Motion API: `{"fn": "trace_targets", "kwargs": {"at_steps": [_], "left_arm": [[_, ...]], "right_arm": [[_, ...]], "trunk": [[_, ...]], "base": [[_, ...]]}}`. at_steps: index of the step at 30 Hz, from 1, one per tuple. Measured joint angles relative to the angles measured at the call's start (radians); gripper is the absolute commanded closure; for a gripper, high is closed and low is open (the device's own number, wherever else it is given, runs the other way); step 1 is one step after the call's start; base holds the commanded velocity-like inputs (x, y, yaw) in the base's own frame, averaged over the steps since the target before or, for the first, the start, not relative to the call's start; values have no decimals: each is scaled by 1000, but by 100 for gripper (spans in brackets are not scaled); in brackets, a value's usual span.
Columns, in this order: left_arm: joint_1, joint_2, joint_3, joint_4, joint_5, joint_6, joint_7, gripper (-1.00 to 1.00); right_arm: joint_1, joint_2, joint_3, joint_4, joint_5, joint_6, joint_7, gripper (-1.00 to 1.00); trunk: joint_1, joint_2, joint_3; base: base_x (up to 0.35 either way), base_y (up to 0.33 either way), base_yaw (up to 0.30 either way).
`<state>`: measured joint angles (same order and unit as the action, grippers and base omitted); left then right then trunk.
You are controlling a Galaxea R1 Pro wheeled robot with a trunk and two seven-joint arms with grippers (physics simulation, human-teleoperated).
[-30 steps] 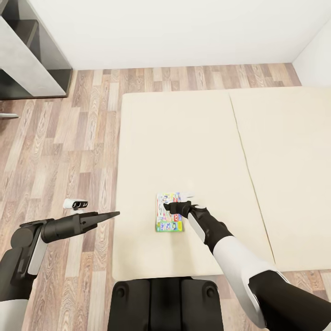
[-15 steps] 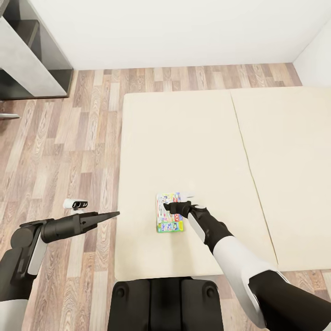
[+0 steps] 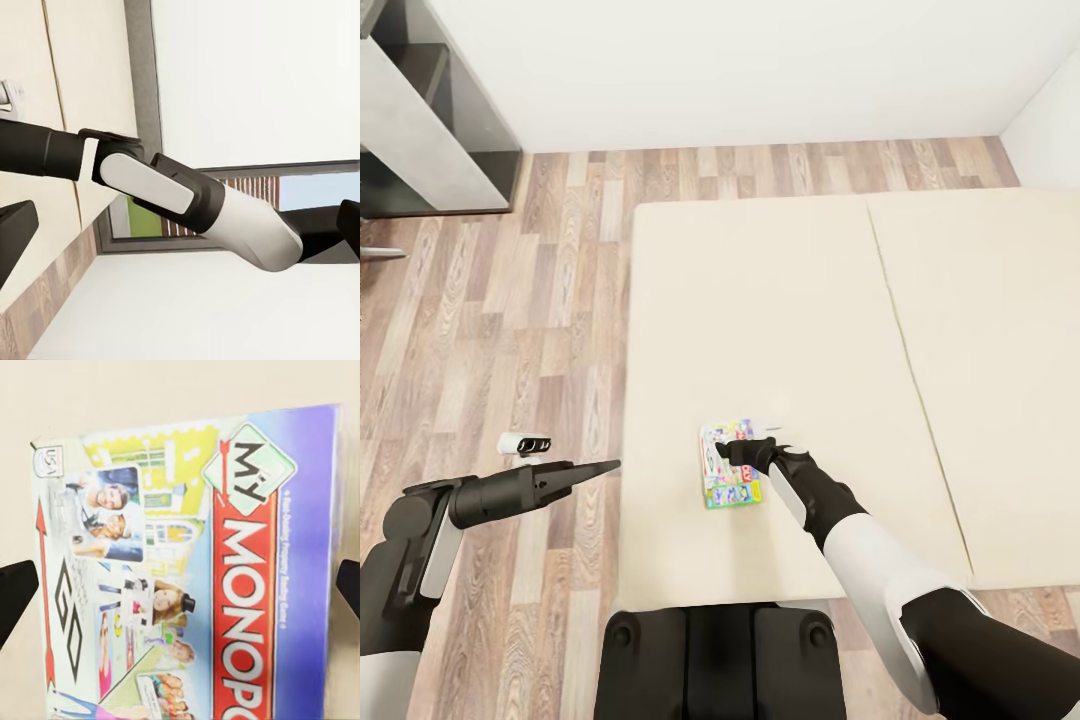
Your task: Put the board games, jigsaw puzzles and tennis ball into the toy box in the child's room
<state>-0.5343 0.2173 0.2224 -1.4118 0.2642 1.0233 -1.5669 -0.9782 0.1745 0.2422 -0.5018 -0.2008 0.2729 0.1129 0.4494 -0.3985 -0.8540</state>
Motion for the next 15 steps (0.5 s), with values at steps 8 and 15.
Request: {"fn": "trace_targets", "kwargs": {"at_steps": [8,15], "left_arm": [[0,0,-1,0,0,0,0,-100],[-1,-1,0,-1,0,0,0,-100]], "right_arm": [[0,0,1,0,0,1,0,-100],[0,0,1,0,0,1,0,-100]], "trunk": [[0,0,0],[0,0,0]], "base": [[0,27,0],[0,77,0]]}}
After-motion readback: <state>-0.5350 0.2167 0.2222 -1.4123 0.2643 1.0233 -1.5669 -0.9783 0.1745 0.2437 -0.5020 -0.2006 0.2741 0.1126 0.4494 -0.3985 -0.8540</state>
